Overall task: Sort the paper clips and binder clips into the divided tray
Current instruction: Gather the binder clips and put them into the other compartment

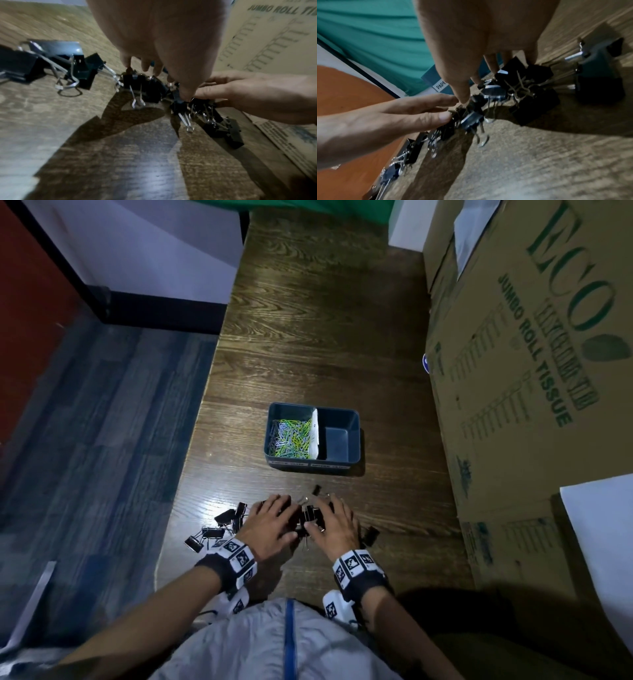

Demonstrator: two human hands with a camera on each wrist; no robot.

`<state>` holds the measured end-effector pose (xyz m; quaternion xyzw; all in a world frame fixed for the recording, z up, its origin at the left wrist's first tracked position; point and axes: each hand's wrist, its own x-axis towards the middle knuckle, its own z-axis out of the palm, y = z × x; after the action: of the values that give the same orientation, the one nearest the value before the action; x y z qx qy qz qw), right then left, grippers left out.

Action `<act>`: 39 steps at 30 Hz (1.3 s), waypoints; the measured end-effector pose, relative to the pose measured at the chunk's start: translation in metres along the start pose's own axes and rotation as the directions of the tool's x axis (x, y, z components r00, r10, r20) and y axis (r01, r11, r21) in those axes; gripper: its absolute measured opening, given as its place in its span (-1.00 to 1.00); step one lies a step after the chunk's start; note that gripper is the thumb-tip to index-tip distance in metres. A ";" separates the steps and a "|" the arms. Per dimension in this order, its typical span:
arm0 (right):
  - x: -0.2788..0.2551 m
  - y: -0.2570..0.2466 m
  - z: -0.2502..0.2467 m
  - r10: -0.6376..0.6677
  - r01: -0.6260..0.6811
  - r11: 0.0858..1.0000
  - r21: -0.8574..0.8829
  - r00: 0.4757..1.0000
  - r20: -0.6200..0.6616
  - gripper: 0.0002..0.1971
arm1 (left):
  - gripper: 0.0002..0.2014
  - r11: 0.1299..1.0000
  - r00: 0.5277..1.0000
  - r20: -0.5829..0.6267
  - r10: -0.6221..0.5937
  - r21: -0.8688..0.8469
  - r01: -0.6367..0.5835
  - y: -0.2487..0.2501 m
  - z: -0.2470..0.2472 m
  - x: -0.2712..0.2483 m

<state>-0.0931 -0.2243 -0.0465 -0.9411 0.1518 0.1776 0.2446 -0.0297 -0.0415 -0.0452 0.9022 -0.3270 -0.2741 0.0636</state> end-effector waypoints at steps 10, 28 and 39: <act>-0.015 0.055 -0.042 0.410 -0.412 0.911 -0.023 0.909 -0.078 -0.13 | 0.17 0.889 0.890 -0.002 -0.457 -0.023 0.456 -0.068 -0.026 -0.067; -0.018 0.005 -0.001 0.207 -0.206 0.976 -0.070 0.978 0.002 -0.16 | -0.14 0.970 0.990 -0.056 -0.133 -0.212 0.118 -0.012 0.017 -0.030; -0.029 0.002 -0.004 0.126 -0.124 0.991 0.043 0.992 -0.030 -0.20 | -0.12 0.942 0.990 -0.143 0.007 -0.331 -0.054 0.012 0.011 -0.033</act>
<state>-0.1191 -0.2225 -0.0325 -0.9272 0.2180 0.1743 0.2497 -0.0636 -0.0291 -0.0363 0.8902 -0.2844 -0.2604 0.2427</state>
